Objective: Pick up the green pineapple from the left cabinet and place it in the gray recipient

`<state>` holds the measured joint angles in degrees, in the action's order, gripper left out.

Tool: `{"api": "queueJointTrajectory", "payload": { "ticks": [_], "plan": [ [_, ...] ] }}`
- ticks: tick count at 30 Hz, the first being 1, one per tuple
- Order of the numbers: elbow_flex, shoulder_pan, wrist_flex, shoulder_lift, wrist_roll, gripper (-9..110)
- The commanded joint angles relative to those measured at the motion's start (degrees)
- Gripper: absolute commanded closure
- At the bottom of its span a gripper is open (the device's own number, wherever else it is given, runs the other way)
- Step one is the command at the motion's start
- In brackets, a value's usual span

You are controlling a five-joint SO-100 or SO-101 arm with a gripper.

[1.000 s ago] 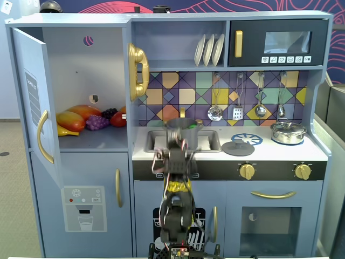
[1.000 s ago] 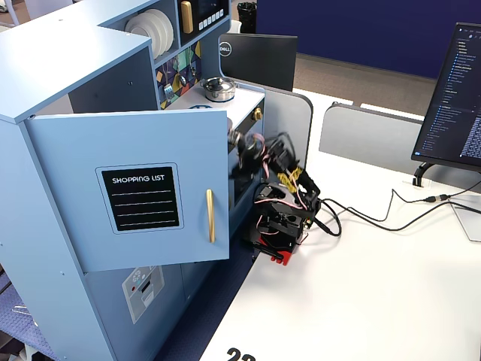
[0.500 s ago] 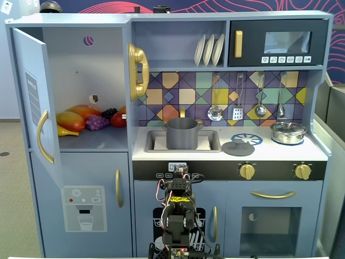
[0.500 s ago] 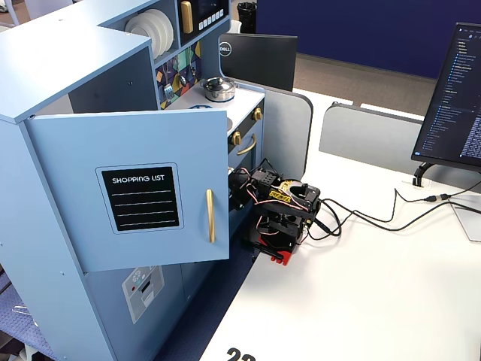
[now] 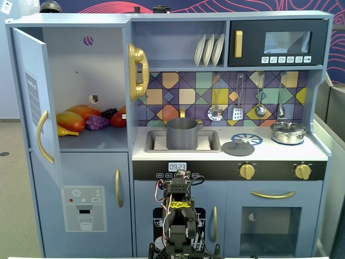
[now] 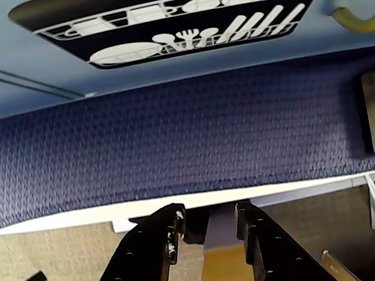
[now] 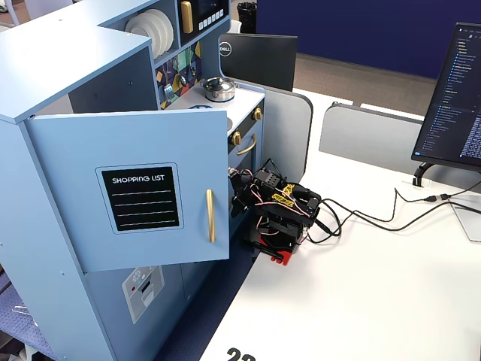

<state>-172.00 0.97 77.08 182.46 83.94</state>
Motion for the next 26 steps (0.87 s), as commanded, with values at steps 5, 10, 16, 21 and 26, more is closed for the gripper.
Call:
{"api": "queueJointTrajectory", "payload": {
  "ticks": [5, 10, 16, 21, 26],
  "plan": [
    [0.0, -3.8, 10.5, -0.4, 2.6, 99],
    [0.0, -3.8, 10.5, -0.4, 2.6, 98],
    [0.0, -3.8, 10.5, -0.4, 2.6, 96],
    [0.0, -3.8, 10.5, -0.4, 2.6, 96],
    [0.0, -3.8, 10.5, -0.4, 2.6, 96]
  ]
}}
